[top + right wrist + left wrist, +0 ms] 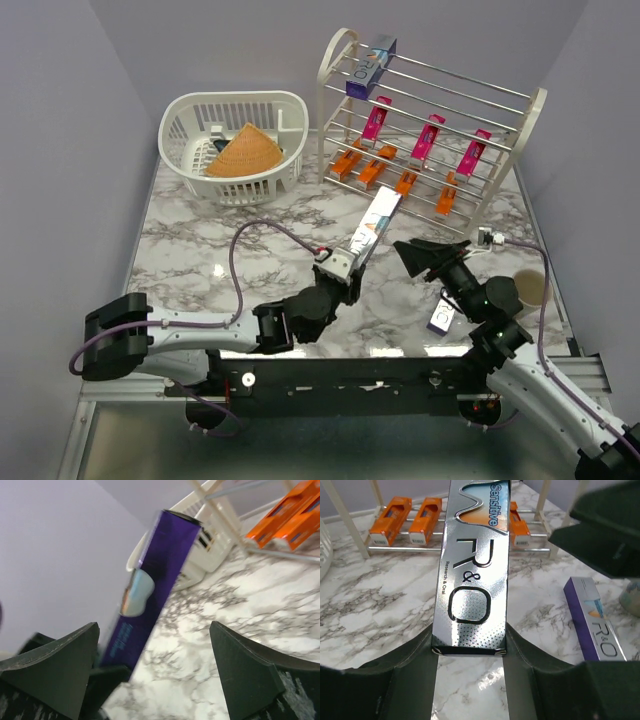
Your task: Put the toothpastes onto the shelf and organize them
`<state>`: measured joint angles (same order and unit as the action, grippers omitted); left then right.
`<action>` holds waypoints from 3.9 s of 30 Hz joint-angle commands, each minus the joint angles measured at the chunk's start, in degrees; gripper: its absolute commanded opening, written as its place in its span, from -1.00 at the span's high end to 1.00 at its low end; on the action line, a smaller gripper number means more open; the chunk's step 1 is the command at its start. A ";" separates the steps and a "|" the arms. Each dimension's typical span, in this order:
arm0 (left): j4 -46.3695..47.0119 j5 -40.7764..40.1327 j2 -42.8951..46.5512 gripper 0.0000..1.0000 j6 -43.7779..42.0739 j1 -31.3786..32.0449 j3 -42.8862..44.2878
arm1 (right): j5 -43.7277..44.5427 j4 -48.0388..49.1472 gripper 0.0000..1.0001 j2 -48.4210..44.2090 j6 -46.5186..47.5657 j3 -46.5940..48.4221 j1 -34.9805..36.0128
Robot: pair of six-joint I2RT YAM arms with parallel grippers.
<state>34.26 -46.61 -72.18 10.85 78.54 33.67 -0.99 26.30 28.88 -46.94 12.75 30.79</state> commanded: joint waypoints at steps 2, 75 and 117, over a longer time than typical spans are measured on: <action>-15.60 4.24 5.21 0.57 2.42 -4.44 11.13 | 10.30 -15.05 -1.00 -9.19 14.33 -1.06 -0.20; -38.22 32.81 -52.45 -0.18 -3.91 -33.19 100.89 | 13.47 -11.36 -1.00 3.28 21.71 -2.73 -0.20; -41.19 30.36 -17.75 -0.98 -3.12 -28.18 72.10 | 14.87 -26.11 -1.00 3.19 14.69 5.77 -0.20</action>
<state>-2.76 -14.06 -98.28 6.48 50.83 113.69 12.40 10.31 31.51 -27.51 11.49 30.74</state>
